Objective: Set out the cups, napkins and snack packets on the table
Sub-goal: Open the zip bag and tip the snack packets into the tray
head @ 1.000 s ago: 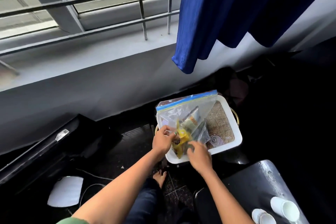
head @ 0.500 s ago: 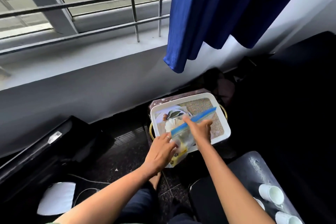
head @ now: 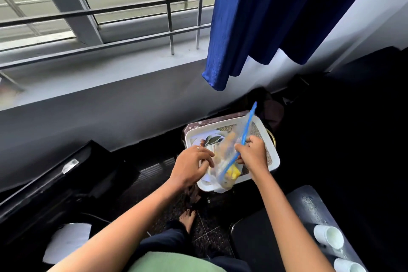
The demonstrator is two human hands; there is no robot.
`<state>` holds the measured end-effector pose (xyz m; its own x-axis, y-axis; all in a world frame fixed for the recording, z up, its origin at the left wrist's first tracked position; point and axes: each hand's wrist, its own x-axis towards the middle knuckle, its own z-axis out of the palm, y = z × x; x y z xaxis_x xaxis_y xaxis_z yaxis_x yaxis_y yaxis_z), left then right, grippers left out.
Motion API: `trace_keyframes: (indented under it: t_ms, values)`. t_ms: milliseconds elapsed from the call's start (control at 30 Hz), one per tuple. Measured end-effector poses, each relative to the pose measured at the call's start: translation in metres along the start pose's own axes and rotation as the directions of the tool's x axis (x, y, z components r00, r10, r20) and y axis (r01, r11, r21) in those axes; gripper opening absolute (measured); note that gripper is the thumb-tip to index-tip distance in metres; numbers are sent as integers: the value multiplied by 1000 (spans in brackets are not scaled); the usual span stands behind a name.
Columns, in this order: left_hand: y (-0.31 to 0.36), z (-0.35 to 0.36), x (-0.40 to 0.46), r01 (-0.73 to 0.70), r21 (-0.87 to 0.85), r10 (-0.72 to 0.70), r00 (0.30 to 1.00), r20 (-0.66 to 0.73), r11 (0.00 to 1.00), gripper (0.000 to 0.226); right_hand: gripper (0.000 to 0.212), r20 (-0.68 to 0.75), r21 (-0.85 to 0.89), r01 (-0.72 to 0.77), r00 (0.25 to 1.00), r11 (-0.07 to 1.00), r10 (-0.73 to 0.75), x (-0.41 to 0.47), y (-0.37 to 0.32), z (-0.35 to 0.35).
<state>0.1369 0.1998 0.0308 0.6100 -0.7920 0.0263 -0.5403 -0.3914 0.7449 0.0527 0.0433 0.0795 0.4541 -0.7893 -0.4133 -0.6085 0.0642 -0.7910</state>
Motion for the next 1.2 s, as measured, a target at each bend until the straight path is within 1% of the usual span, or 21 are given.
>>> trace_keyframes:
  t_ms: [67, 100, 167, 200, 267, 333, 400, 467, 533, 600, 667, 733, 800, 900, 967, 1033, 1133, 1200]
  values:
    - [2, -4, 8, 194, -130, -198, 980, -17, 972, 26, 26, 47, -139, 87, 996, 986, -81, -11, 7, -4]
    - [3, -4, 13, 261, -207, -269, 963, -11, 943, 24, 28, 71, -205, 127, 991, 970, -115, -17, 11, -5]
    - [9, -2, 21, 326, -370, -336, 941, 40, 870, 13, 31, 109, -296, 176, 983, 939, -150, -28, 23, -3]
    - [14, -2, 26, 352, -447, -354, 931, 82, 822, 11, 30, 128, -326, 183, 981, 927, -148, -34, 28, -1]
    - [25, 2, 33, 423, -550, -412, 899, 151, 720, 18, 28, 163, -369, 177, 979, 913, -124, -44, 40, 6]
    - [32, 6, 35, 474, -557, -475, 866, 155, 682, 14, 20, 179, -390, 168, 978, 905, -104, -54, 49, 12]
    - [30, 9, 36, 520, -511, -534, 835, 133, 684, 5, 12, 189, -412, 180, 976, 893, -110, -62, 57, 15]
    - [28, 9, 34, 558, -483, -580, 806, 120, 675, 11, 10, 190, -436, 194, 974, 879, -121, -68, 61, 17]
    - [27, 7, 31, 581, -458, -611, 786, 98, 673, 21, 10, 191, -469, 204, 973, 859, -127, -73, 63, 18]
    - [26, 5, 29, 595, -424, -624, 777, 85, 683, 30, 11, 193, -504, 214, 972, 836, -132, -76, 63, 19]
    - [24, 4, 27, 611, -398, -635, 767, 86, 684, 24, 11, 192, -534, 223, 971, 815, -140, -78, 64, 20]
    - [21, 4, 25, 625, -409, -653, 752, 89, 665, 19, 13, 200, -547, 237, 968, 803, -150, -80, 65, 22]
    - [19, 4, 23, 631, -466, -672, 734, 98, 621, 16, 15, 210, -532, 238, 967, 813, -146, -81, 65, 23]
    - [18, 0, 22, 613, -598, -686, 714, 139, 517, 13, 20, 238, -433, 222, 963, 874, -126, -80, 60, 21]
    - [20, -5, 22, 578, -670, -654, 735, 178, 466, 13, 25, 231, -327, 212, 963, 921, -140, -78, 53, 17]
    - [24, -9, 20, 550, -703, -598, 771, 220, 451, 14, 20, 174, -222, 207, 970, 953, -171, -73, 43, 12]
    - [33, -9, 13, 538, -677, -476, 826, 303, 503, 18, 12, 103, -155, 254, 965, 955, -240, -64, 26, 5]
    - [40, -7, 8, 512, -653, -380, 857, 348, 558, 17, 15, 110, -106, 279, 957, 955, -267, -58, 15, 2]
